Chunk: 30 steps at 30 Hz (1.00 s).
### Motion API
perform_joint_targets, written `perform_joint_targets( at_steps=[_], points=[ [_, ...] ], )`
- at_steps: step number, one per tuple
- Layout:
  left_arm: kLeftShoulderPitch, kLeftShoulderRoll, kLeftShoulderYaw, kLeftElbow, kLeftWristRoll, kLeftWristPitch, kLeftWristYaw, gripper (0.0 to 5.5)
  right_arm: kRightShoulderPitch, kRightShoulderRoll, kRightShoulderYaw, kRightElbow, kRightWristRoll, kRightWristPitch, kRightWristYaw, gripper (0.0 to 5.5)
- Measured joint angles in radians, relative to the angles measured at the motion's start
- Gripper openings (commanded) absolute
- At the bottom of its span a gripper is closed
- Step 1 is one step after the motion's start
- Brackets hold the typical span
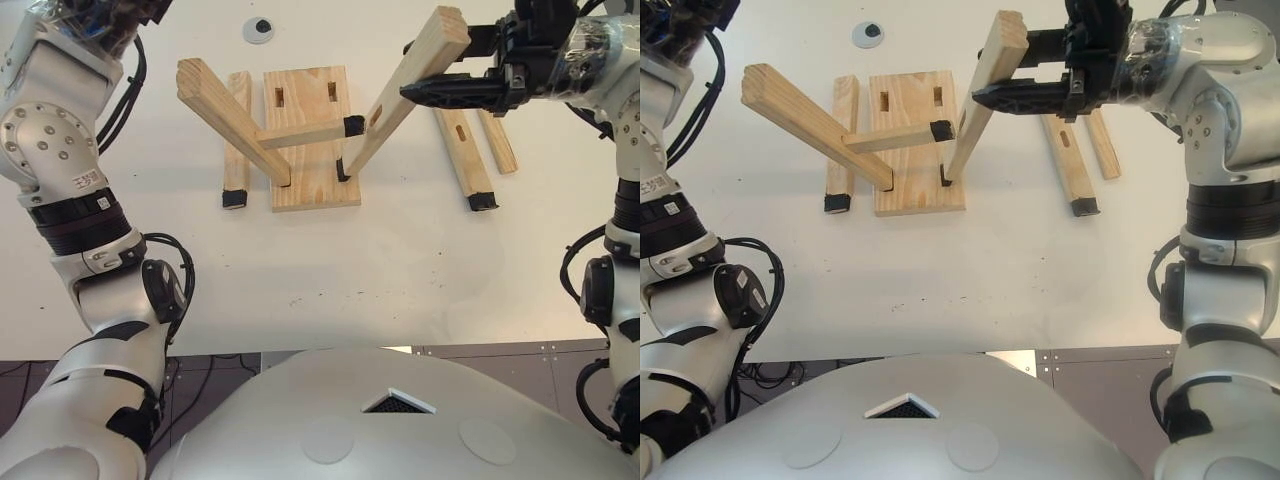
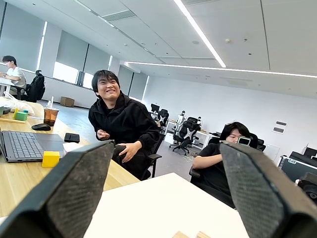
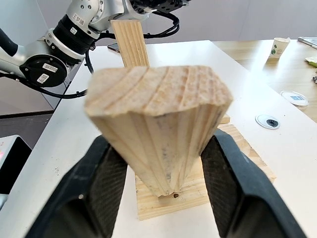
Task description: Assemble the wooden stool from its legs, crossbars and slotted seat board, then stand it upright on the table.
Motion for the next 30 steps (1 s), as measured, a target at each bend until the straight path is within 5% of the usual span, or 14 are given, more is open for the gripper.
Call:
perform_joint_targets(
  at_steps=[30],
  points=[
    [0.026, 0.022, -0.176, -0.130, 0.101, -0.015, -0.028, 3.86, -0.102, 0.011, 0.114, 0.157, -0.075, -0.107, -0.010, 2.13]
  ],
)
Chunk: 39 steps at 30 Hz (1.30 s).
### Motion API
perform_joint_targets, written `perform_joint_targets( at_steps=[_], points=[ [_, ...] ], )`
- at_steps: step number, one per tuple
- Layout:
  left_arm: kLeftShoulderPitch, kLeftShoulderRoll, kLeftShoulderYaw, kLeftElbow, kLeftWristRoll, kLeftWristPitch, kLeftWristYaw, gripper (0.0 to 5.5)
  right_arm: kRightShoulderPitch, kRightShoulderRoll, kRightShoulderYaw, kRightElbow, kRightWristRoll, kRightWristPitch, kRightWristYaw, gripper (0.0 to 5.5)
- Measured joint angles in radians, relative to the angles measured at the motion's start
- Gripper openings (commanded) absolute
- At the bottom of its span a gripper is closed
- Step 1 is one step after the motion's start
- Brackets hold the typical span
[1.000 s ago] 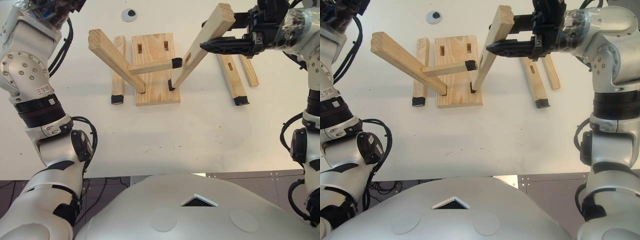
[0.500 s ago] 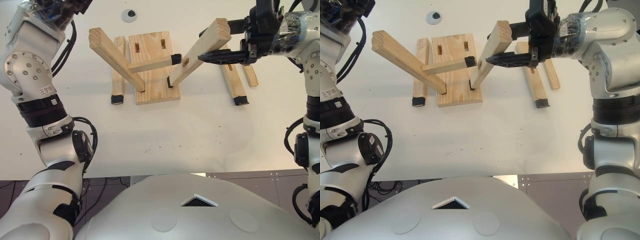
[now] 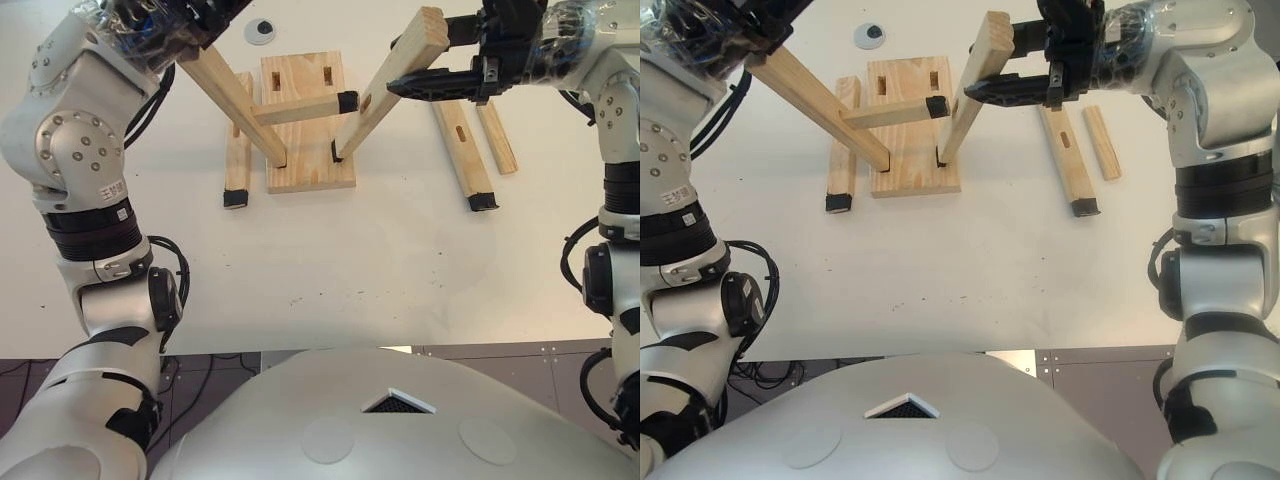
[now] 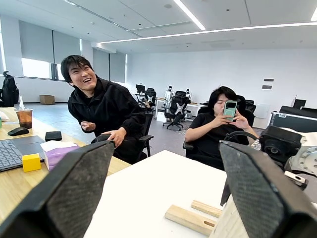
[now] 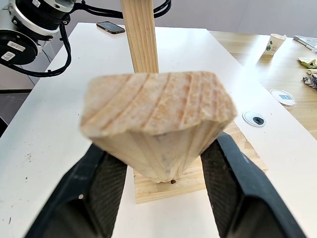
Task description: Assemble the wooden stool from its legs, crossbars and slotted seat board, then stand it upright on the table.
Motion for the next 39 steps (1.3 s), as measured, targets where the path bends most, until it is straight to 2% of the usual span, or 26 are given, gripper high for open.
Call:
perform_joint_targets(
  at_steps=[15, 27, 39],
  points=[
    [-0.008, 0.018, -0.094, 0.074, 0.109, -0.081, -0.028, 3.86, -0.118, 0.008, 0.071, 0.150, -0.029, 0.062, 0.019, 2.13],
    [-0.005, 0.022, -0.105, 0.084, 0.126, -0.121, -0.029, 3.86, -0.115, -0.001, 0.103, 0.098, -0.047, 0.028, 0.025, 2.13],
    [-0.005, 0.012, -0.116, 0.088, 0.126, -0.145, -0.029, 3.86, -0.180, 0.046, 0.125, 0.208, -0.059, 0.050, 0.024, 2.13]
  ],
)
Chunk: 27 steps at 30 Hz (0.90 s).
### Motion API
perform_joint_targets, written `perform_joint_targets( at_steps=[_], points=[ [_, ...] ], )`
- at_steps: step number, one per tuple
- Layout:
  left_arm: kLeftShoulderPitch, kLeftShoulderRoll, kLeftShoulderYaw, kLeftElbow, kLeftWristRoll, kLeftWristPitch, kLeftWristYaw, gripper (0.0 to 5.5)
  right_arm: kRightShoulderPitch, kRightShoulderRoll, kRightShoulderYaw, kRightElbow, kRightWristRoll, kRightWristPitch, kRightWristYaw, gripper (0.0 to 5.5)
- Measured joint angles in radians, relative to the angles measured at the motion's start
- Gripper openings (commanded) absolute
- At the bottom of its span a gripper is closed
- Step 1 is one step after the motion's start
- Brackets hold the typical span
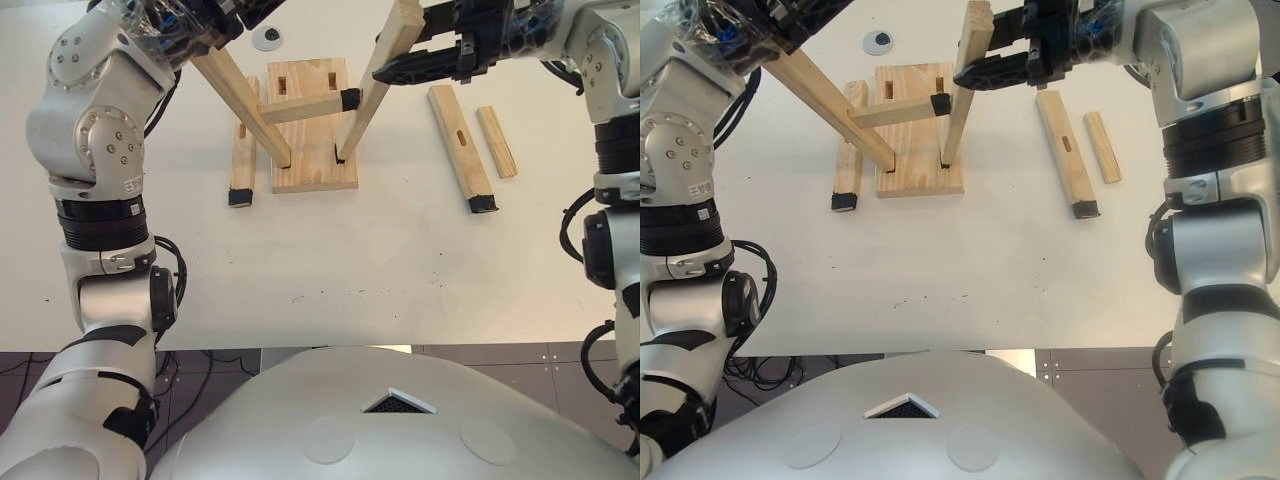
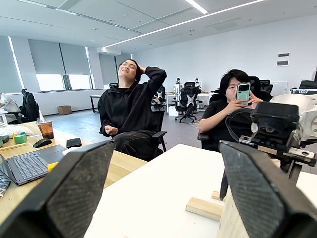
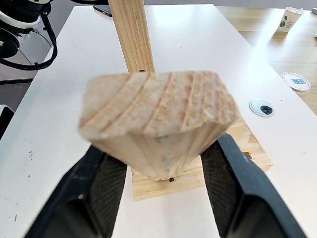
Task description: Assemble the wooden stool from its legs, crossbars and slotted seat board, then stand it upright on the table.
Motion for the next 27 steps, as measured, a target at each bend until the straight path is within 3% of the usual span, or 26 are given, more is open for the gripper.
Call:
perform_joint_targets(
  at_steps=[13, 18, 25, 27],
  points=[
    [-0.010, -0.002, -0.025, -0.004, 0.011, 0.001, 0.018, 3.86, 0.006, -0.004, 0.001, -0.043, -0.016, 0.027, -0.001, 2.13],
    [-0.027, -0.092, -0.132, -0.006, 0.035, 0.050, 0.029, 3.86, 0.023, 0.035, 0.030, -0.096, -0.055, 0.040, -0.040, 2.12],
    [-0.036, -0.129, -0.152, 0.014, 0.057, 0.083, 0.035, 3.86, 0.041, 0.038, 0.034, -0.153, -0.059, 0.059, -0.069, 2.11],
    [-0.034, -0.142, -0.141, 0.015, 0.056, 0.092, 0.038, 3.86, 0.045, 0.042, 0.030, -0.152, -0.060, 0.059, -0.080, 2.64]
  ],
)
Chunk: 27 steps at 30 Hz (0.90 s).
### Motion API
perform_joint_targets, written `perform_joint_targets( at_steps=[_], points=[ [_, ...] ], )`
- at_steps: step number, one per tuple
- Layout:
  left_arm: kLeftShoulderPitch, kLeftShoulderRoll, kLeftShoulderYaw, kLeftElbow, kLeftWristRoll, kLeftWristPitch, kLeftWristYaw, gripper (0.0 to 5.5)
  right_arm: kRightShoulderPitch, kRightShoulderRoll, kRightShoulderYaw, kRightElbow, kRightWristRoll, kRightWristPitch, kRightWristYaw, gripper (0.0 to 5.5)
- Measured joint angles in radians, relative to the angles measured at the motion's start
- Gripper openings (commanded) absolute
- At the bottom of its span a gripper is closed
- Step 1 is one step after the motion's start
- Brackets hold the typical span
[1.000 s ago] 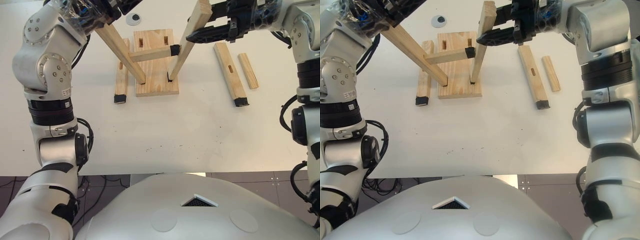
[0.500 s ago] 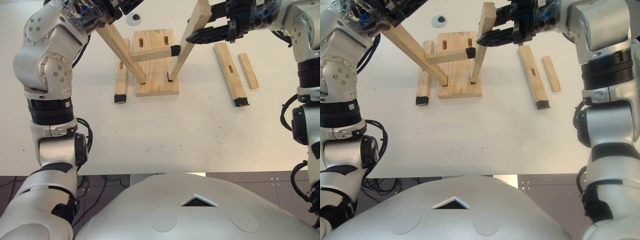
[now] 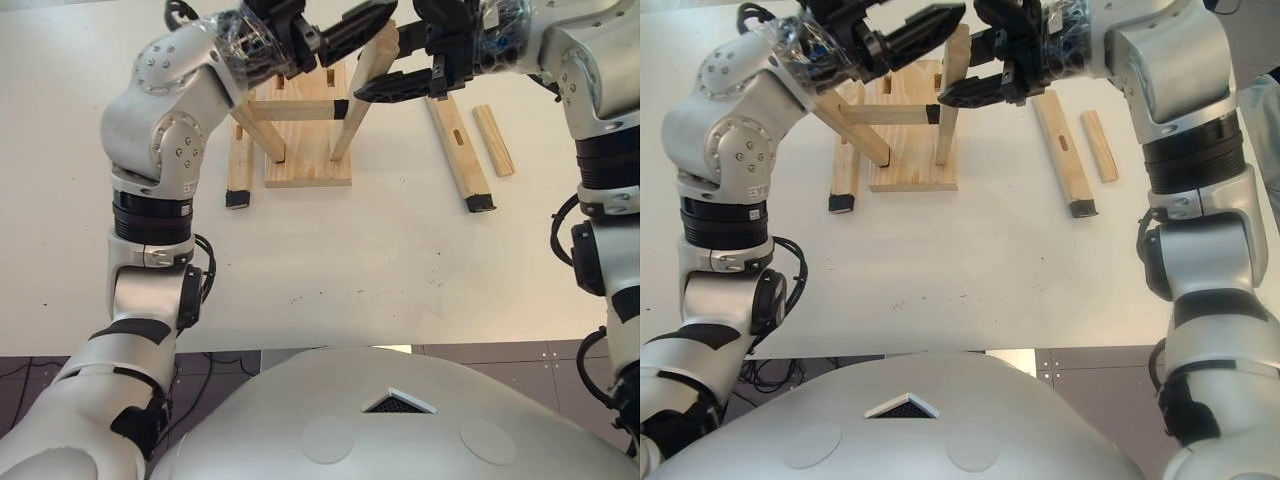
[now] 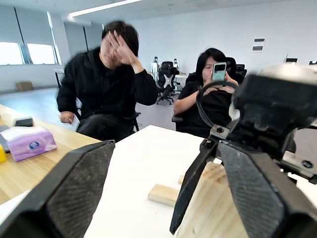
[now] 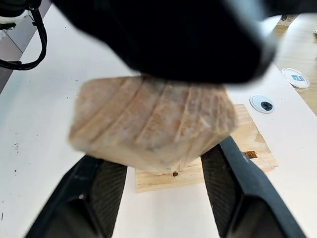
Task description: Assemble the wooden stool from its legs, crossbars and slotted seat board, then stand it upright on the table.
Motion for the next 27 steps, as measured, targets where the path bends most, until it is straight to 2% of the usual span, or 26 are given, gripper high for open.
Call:
perform_joint_targets(
  at_steps=[3, 6, 11, 17, 21, 23, 24, 27],
  points=[
    [-0.001, -0.023, 0.050, -0.008, -0.044, 0.024, 0.015, 3.86, 0.050, 0.064, 0.006, 0.023, -0.013, 0.033, -0.042, 3.19],
    [-0.010, -0.056, 0.124, -0.020, -0.118, 0.054, 0.041, 3.86, 0.056, 0.070, -0.014, 0.018, -0.003, 0.051, -0.055, 3.64],
    [-0.022, -0.067, 0.291, -0.056, -0.273, 0.122, 0.112, 3.86, 0.087, 0.075, -0.053, 0.008, 0.008, 0.098, -0.102, 3.64],
    [-0.053, 0.034, 0.470, -0.098, -0.389, 0.153, 0.202, 3.86, 0.137, 0.067, -0.119, -0.047, 0.032, 0.147, -0.139, 3.64],
    [-0.065, 0.051, 0.563, -0.096, -0.457, 0.157, 0.300, 3.86, 0.186, 0.067, -0.141, -0.077, 0.035, 0.160, -0.179, 3.64],
    [-0.065, 0.063, 0.599, -0.082, -0.455, 0.145, 0.358, 3.86, 0.207, 0.068, -0.177, -0.089, 0.037, 0.165, -0.216, 3.64],
    [-0.064, 0.084, 0.623, -0.065, -0.426, 0.129, 0.403, 3.86, 0.227, 0.067, -0.204, -0.108, 0.037, 0.166, -0.246, 3.44],
    [0.012, 0.168, 0.674, -0.014, -0.278, 0.068, 0.495, 3.40, 0.306, 0.054, -0.249, -0.183, 0.032, 0.166, -0.307, 2.98]
  ],
)
